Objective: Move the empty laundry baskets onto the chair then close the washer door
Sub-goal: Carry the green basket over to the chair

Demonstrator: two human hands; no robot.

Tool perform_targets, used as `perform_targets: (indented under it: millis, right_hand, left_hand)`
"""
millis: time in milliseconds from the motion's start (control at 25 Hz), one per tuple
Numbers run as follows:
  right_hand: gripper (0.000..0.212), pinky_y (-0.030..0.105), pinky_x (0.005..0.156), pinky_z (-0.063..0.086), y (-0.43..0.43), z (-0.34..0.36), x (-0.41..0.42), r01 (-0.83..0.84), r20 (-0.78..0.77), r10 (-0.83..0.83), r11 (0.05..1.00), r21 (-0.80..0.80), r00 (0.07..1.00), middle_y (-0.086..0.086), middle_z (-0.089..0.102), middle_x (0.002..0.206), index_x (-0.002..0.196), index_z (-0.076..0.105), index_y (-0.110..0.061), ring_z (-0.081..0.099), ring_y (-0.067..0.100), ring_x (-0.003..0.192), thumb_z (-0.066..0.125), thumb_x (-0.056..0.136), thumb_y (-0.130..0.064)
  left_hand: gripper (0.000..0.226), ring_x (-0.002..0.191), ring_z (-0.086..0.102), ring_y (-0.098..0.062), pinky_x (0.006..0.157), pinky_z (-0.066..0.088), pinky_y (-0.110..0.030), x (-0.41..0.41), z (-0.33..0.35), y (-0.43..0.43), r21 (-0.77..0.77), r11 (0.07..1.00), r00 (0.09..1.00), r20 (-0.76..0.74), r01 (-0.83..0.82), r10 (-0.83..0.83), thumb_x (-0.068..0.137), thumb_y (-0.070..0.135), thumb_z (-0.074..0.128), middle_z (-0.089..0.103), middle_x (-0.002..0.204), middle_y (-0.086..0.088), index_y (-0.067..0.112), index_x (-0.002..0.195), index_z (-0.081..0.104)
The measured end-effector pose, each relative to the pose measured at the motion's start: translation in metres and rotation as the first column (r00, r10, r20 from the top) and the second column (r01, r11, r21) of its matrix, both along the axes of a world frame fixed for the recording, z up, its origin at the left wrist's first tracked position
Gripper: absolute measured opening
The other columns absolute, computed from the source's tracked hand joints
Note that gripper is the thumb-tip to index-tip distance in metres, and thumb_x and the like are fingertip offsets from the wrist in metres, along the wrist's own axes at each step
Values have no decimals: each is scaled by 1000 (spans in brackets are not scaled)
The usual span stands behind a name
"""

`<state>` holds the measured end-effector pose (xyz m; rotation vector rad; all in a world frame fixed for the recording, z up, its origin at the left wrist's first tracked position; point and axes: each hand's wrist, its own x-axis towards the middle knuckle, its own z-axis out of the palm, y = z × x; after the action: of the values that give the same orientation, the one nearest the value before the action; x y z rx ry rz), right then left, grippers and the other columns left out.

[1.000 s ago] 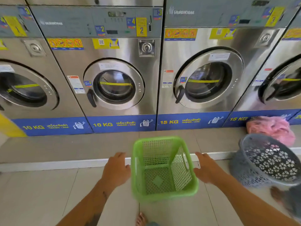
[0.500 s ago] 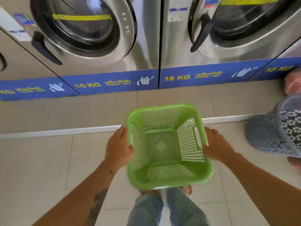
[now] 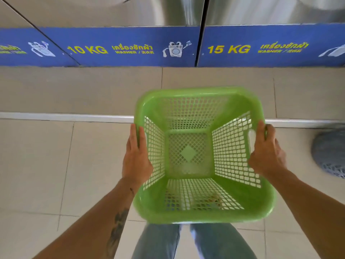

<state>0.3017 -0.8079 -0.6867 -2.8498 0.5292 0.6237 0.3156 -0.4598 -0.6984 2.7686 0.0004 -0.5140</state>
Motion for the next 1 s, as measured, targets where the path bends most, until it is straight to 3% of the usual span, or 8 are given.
perform_targets:
  millis: [200,400,600,720,840,1000]
  right_hand:
    - [97,43,75,50,3,105,24,-70,47,69,997,15,996,9,33,145,149,19,-14,59,41,102,66,66,1]
    - [90,46,93,48,17,246,28,-185,124,179,982,43,976,5,37,148,148,28,-20,54,39,119,66,68,-10]
    - [82,42,100,44,52,352,14,-378,184,366,925,33,912,10,43,146,148,30,-17,48,33,129,64,73,-16]
    - [70,43,94,47,85,392,-5,-543,279,511,838,49,813,12,52,136,142,37,-18,53,35,120,61,76,-22]
    - [73,40,103,41,136,425,-34,-664,317,613,744,77,724,11,46,145,145,35,-17,45,32,130,61,77,-19]
    - [73,41,102,42,237,463,-93,-837,356,768,539,93,533,13,50,139,142,40,-15,47,32,128,62,72,-18]
  left_hand:
    - [94,149,14,-22,115,25,-30,12,98,16,-77,991,992,47,-111,115,71,-4,54,4,165,0,14,154,16]
    - [91,146,27,-21,113,31,-34,-6,229,56,-78,981,978,93,-179,186,64,1,64,18,163,-2,12,149,34]
    - [87,142,35,-25,108,36,-36,-82,338,82,-16,960,950,141,-281,280,69,5,62,20,162,-2,14,150,32]
    - [87,136,42,-27,101,42,-37,-157,384,105,-12,918,897,206,-397,391,65,12,61,29,158,-2,19,148,35]
    - [85,133,45,-28,99,43,-36,-242,426,129,-38,853,817,267,-521,511,64,15,58,35,153,-4,19,147,38]
    - [80,131,47,-29,100,43,-36,-383,464,167,-55,668,613,347,-742,710,69,7,63,38,153,-4,16,146,41]
